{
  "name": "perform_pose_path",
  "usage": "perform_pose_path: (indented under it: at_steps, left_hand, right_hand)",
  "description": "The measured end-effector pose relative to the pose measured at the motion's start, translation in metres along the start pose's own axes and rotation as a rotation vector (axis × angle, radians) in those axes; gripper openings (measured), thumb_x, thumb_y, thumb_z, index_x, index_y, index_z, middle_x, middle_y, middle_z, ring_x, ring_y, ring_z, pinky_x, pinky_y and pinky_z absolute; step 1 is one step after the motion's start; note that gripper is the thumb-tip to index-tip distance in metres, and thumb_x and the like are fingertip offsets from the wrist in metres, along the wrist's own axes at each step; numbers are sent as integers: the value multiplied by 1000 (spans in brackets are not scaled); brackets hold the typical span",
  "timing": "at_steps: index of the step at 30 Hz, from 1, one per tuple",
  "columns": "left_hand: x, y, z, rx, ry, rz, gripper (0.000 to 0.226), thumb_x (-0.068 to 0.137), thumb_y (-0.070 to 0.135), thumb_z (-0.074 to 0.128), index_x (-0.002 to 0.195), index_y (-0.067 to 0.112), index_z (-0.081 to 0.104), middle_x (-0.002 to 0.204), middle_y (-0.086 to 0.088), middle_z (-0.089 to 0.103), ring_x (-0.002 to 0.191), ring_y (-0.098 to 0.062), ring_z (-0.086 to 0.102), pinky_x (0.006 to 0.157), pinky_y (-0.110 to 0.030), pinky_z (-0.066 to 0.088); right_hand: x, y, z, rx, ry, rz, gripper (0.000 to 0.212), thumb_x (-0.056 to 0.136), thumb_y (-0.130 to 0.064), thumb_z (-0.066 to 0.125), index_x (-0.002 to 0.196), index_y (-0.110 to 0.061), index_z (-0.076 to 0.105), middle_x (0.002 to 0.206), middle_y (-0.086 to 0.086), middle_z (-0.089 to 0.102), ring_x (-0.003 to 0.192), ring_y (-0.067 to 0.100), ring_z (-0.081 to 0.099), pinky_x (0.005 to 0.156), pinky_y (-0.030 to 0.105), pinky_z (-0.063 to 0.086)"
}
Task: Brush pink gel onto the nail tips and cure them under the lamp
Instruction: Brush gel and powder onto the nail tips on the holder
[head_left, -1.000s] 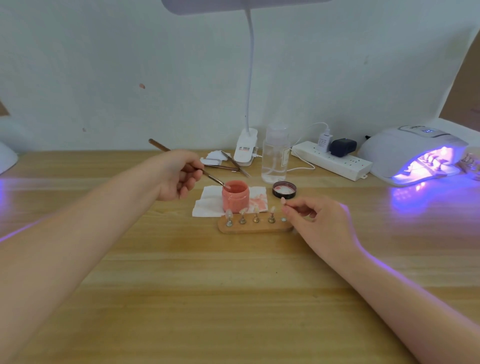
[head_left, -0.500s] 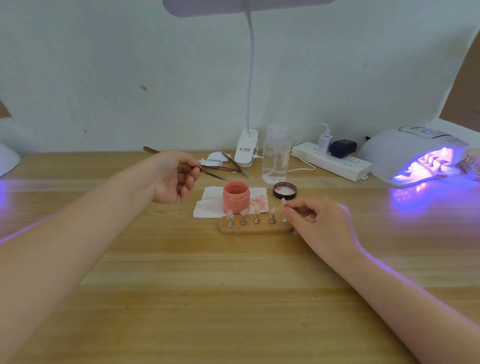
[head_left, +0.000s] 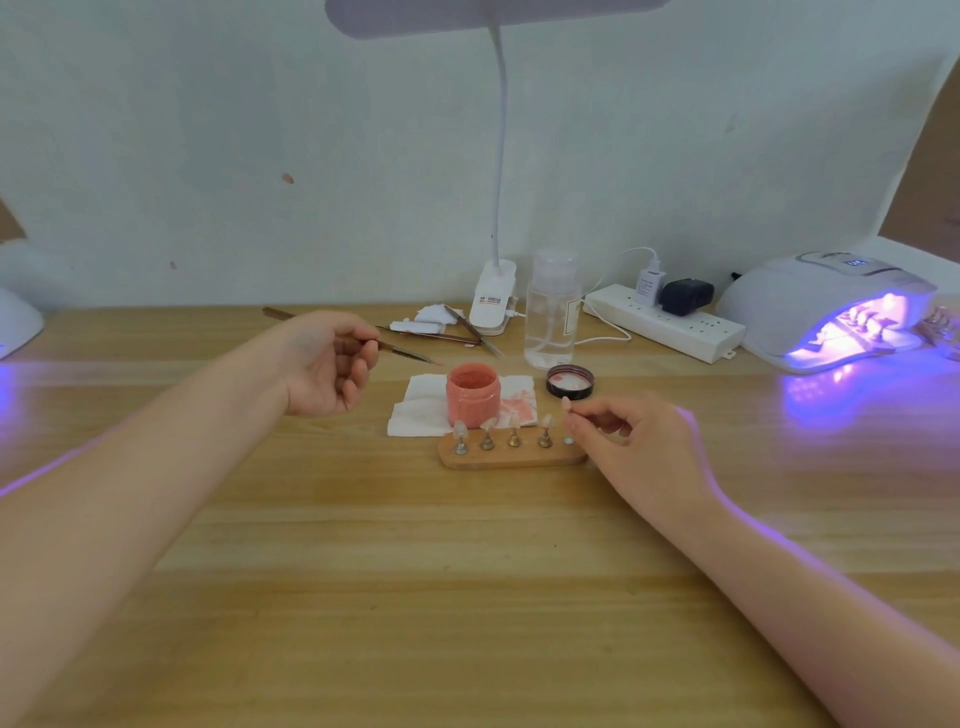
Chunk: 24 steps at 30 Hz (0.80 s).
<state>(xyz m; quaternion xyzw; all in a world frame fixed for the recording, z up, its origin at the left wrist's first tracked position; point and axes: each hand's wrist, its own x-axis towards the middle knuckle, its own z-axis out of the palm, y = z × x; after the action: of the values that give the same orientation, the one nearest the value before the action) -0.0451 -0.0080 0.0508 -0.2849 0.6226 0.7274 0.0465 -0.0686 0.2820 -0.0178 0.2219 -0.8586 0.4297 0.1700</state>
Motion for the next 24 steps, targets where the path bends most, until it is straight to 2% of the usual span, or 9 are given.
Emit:
perform_pose_path:
  at_steps: [5,9,12,15,19,24]
  left_hand:
    - [1,-4,11,-26,-41,-24,14,87,19,55,74,17,50,50,7,54,37,-8,44,51,-20,26]
    - [3,-12,14,-3,-46,-50,14,87,20,55,75,17,50,50,8,54,37,-7,44,48,-20,28]
    - [4,-14,8,-13,-19,-54,14,86,19,55,74,17,50,50,7,54,37,-7,44,50,-20,26]
    - [2,-12,0,-18,3,-35,14,86,19,54,74,18,49,50,8,53,37,-7,44,47,-20,27]
    - [-10,-2,6,-77,-28,70,13,87,18,54,74,17,50,51,7,53,38,-7,44,40,-14,31]
    - [-36,-7,50,7,-101,333,17,91,14,55,75,12,58,53,2,60,42,-7,48,41,-14,38]
  right_hand:
    - [0,-1,-1,-17,-1,-5,7,82,-25,71,82,-32,75,66,-16,64,77,5,58,68,12,40]
    - [0,-1,-1,-28,10,-9,7,81,-24,72,83,-29,75,66,-22,60,76,3,56,66,8,37]
    - [-1,-1,-1,-32,3,-14,7,81,-24,72,83,-29,75,66,-25,58,77,1,55,67,13,38]
    - [0,-1,-1,-28,9,-10,6,81,-24,72,84,-28,76,62,-26,55,74,-4,53,67,7,36]
    - [0,-2,0,-18,4,0,6,82,-23,72,84,-27,76,62,-22,56,71,0,53,66,6,36]
    - [0,-1,-1,-6,-16,0,7,83,-24,71,86,-28,75,68,-16,61,74,7,57,66,8,36]
